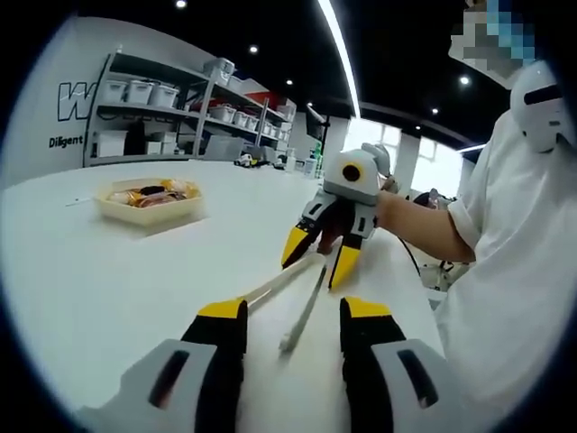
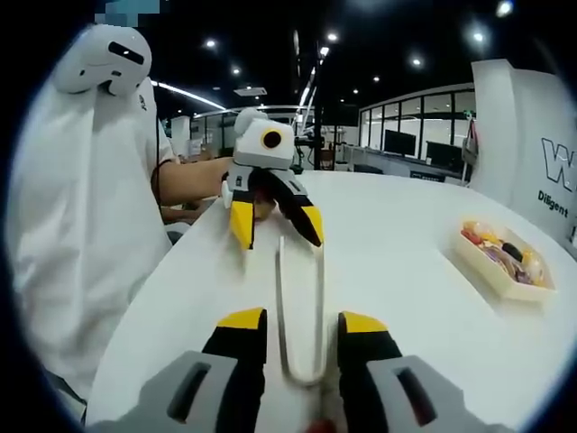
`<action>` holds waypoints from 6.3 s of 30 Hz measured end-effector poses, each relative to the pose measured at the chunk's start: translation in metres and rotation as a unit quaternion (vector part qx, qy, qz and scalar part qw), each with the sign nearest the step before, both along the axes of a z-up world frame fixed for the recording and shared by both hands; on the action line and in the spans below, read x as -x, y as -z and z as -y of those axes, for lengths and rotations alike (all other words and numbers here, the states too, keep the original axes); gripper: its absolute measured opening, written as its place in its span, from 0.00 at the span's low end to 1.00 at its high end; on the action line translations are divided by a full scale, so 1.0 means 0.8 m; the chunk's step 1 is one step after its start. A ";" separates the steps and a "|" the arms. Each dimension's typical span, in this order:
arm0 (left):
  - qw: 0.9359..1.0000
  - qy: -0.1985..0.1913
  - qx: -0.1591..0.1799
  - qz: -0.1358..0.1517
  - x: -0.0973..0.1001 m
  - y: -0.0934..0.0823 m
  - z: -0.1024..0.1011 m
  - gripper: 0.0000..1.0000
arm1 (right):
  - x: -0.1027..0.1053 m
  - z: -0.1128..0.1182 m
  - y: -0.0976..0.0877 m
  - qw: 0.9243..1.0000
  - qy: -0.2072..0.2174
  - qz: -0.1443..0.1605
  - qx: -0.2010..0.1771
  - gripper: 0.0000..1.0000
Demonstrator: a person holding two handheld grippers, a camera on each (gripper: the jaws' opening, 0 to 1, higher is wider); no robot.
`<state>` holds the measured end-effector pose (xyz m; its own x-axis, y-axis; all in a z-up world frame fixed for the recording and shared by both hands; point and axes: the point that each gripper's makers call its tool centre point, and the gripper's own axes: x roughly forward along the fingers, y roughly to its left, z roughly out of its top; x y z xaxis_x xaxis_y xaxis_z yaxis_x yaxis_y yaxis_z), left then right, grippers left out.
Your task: Place the target food into the container with the food tongs after gripping and lifting it, then release it inside without dropping or visibly crushing the food.
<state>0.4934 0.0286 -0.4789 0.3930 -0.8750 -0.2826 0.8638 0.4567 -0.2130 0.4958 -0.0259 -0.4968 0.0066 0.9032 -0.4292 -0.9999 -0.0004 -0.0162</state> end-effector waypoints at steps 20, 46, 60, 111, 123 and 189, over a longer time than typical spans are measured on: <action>1.000 -0.003 0.004 0.006 0.001 -0.007 -0.001 0.42 | 0.002 -0.001 -0.003 1.000 0.002 0.003 0.000 0.26; 1.000 0.022 -0.012 -0.017 0.019 0.007 0.006 0.35 | 0.005 0.000 -0.003 1.000 0.005 0.003 -0.002 0.25; 1.000 0.017 -0.007 -0.015 0.016 0.004 0.005 0.37 | 0.004 0.001 -0.003 1.000 0.006 0.002 -0.004 0.25; 0.999 -0.034 0.009 0.020 0.010 -0.024 -0.005 0.47 | -0.005 0.016 -0.017 0.998 0.065 0.017 -0.009 0.39; 0.998 -0.057 0.003 0.021 0.007 -0.023 -0.013 0.52 | -0.009 0.015 -0.018 0.996 0.088 0.014 -0.015 0.43; 0.984 -0.174 0.009 0.046 -0.003 -0.057 -0.045 0.77 | -0.013 0.019 -0.058 0.974 0.223 -0.009 -0.041 0.77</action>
